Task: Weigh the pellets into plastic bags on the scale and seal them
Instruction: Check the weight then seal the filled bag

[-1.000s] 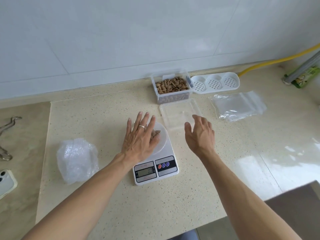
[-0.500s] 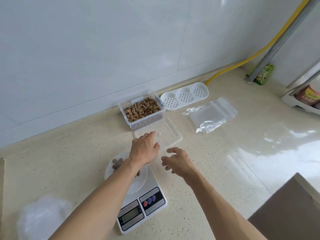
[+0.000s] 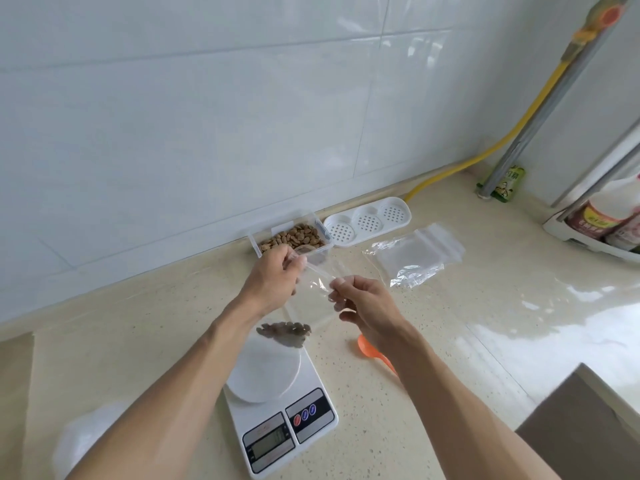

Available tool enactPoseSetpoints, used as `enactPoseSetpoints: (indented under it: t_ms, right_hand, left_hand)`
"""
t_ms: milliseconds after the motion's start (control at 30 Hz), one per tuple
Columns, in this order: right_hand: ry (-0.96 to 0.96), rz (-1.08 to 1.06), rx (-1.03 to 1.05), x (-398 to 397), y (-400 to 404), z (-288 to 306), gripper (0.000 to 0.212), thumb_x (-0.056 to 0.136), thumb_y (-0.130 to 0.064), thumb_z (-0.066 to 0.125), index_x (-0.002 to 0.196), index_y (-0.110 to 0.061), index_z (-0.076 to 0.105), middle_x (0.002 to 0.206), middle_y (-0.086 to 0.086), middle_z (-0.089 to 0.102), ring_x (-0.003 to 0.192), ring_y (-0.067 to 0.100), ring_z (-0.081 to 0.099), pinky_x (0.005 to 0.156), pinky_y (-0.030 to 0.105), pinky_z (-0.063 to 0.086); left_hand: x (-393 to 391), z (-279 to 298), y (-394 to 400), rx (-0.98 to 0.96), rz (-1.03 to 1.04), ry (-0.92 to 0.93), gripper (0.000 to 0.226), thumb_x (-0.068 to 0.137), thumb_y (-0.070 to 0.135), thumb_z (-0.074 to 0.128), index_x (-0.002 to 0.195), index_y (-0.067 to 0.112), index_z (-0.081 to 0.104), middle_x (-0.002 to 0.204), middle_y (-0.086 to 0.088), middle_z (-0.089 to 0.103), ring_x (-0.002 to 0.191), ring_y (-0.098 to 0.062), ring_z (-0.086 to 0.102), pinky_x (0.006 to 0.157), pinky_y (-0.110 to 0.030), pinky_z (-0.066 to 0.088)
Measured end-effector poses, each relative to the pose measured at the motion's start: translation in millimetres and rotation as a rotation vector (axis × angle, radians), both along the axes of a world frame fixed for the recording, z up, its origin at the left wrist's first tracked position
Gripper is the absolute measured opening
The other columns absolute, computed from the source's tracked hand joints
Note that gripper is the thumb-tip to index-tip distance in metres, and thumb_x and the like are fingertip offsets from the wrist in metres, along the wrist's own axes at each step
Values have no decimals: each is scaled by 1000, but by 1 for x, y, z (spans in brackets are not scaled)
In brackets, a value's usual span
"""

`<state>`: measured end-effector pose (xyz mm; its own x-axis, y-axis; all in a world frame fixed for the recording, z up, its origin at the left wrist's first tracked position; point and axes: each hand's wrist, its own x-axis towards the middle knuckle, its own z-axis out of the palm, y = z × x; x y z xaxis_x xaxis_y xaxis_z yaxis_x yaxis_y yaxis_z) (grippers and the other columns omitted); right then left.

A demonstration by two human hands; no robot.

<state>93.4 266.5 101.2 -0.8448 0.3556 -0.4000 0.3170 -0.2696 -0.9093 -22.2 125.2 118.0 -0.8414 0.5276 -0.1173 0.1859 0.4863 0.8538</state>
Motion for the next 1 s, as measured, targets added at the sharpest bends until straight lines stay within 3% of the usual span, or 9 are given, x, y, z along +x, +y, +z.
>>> enactPoseSetpoints:
  t_ms: [133, 267, 367, 433, 500, 600, 800, 1000]
  right_hand:
    - [40, 12, 99, 6, -7, 22, 20, 98, -23, 59, 81, -13, 65, 76, 3, 67, 66, 13, 56, 64, 25, 46]
    - [41, -41, 335, 12, -12, 38, 26, 98, -24, 59, 75, -13, 65, 73, 3, 68, 68, 13, 57, 65, 25, 46]
    - [54, -101, 485, 20, -12, 49, 27, 96, -21, 62, 71, -12, 66, 68, 4, 67, 64, 13, 56, 66, 30, 47]
    - [85, -127, 500, 25, -14, 55, 27, 93, -20, 64, 68, -10, 66, 67, 8, 67, 62, 17, 53, 63, 33, 45]
    - [128, -137, 488, 29, -16, 61, 23, 90, -19, 67, 69, -10, 67, 67, 8, 68, 60, 12, 55, 59, 27, 45]
    - [182, -68, 448, 34, -16, 69, 14, 88, -19, 72, 77, -10, 71, 68, 2, 67, 59, 6, 56, 59, 21, 48]
    - [141, -82, 551, 39, -11, 74, 19, 91, -16, 69, 73, -8, 70, 62, 0, 62, 51, 1, 49, 55, 22, 43]
    - [205, 6, 498, 47, 5, 79, 11, 84, -20, 76, 74, -18, 75, 68, 3, 67, 62, 11, 54, 61, 26, 42]
  left_hand:
    - [16, 21, -4, 134, 86, 17, 22, 100, 23, 49, 81, 13, 50, 65, 1, 58, 56, -6, 55, 53, -12, 44]
    - [30, 33, -6, 223, 115, 55, 18, 97, 22, 54, 84, 9, 56, 65, 0, 63, 53, -2, 57, 56, -16, 47]
    - [38, 44, -10, 245, 1, 2, 13, 94, 19, 60, 84, 11, 62, 66, 0, 65, 57, -7, 60, 58, -18, 50]
    - [42, 48, -13, 249, -44, 6, 15, 93, 13, 62, 78, 12, 63, 64, 1, 65, 57, -9, 60, 57, -17, 49]
    - [46, 52, -13, 261, -34, 22, 18, 92, 10, 62, 74, 8, 62, 61, -1, 66, 56, -10, 59, 56, -18, 48]
    - [53, 56, -13, 291, -48, -21, 17, 93, 11, 62, 77, 5, 63, 62, -4, 67, 57, -14, 62, 57, -22, 52]
    - [57, 59, -15, 319, -115, -117, 18, 96, 15, 58, 81, 6, 66, 69, -6, 71, 63, -18, 66, 61, -25, 53]
    - [60, 60, -5, 231, -129, 166, 21, 94, 12, 59, 74, 7, 63, 63, -1, 68, 59, -13, 66, 62, -29, 56]
